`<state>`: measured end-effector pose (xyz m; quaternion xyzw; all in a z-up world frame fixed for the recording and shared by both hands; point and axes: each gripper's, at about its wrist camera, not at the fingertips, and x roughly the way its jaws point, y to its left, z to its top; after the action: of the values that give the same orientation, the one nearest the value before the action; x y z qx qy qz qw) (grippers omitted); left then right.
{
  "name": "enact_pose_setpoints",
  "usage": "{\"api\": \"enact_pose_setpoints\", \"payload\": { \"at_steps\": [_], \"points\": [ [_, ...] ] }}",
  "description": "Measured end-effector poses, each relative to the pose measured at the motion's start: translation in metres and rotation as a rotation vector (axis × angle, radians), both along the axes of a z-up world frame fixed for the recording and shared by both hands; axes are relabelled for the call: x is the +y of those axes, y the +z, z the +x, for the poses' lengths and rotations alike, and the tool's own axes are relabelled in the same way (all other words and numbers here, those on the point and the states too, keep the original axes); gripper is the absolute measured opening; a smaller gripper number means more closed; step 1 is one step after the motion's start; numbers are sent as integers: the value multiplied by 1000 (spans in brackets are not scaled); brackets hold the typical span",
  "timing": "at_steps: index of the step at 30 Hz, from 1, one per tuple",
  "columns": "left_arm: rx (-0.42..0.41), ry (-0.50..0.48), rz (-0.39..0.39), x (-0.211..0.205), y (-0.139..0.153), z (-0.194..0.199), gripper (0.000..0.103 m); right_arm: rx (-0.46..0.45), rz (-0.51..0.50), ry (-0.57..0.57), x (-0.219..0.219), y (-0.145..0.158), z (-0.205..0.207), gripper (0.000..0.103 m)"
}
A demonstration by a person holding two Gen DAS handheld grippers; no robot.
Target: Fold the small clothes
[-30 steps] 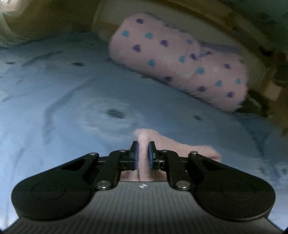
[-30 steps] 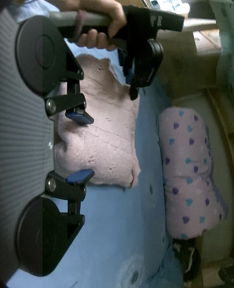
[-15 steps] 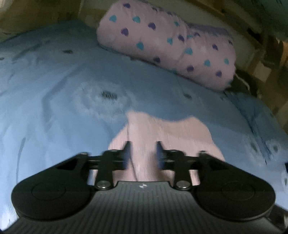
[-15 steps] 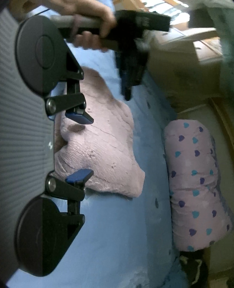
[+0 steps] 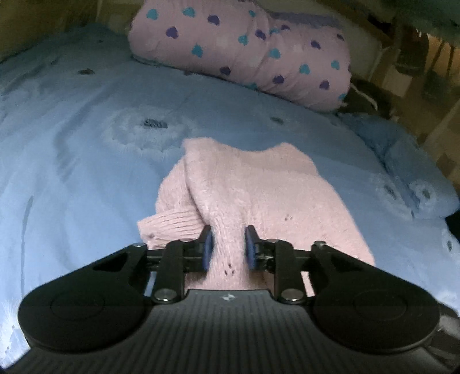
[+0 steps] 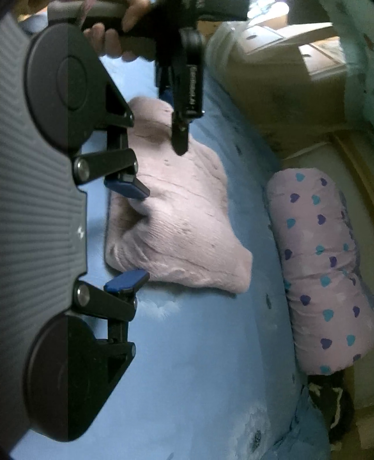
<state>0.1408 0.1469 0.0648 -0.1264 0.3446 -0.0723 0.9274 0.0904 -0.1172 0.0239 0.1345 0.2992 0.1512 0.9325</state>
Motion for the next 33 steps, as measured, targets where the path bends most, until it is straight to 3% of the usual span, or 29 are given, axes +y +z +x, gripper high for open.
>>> {"api": "enact_pose_setpoints", "payload": {
  "at_steps": [4,8,12,15,17,19,20,21,22,24,29,33],
  "points": [
    [-37,44,-3,16,14,-8,16,-37,-13,45,18,5,-2,59],
    [10,80,36,27,5,-4,13,-73,-38,161,42,13,-10,57],
    [18,87,-9,37,3,-6,15,-50,-124,167,54,6,-13,57],
    [3,91,-48,40,7,-5,15,-51,-110,157,44,7,-18,57],
    [17,101,-86,41,7,-2,23,-66,-109,138,35,13,-22,57],
    [28,112,-102,42,5,1,55,-66,-102,110,27,20,-23,57],
    [30,124,-95,41,5,1,64,-62,-87,93,21,23,-23,57],
    [26,140,-82,40,6,2,76,-59,-70,78,15,25,-22,61],
    [14,152,-73,39,7,2,83,-55,-47,56,8,28,-19,74],
    [-3,150,-81,39,9,1,87,-57,-2,8,-3,30,-14,84],
    [39,92,-145,34,0,10,93,54,119,-47,-23,20,25,83],
    [82,60,-106,23,-12,20,95,183,260,-63,-30,-3,55,83]
  ]
}}
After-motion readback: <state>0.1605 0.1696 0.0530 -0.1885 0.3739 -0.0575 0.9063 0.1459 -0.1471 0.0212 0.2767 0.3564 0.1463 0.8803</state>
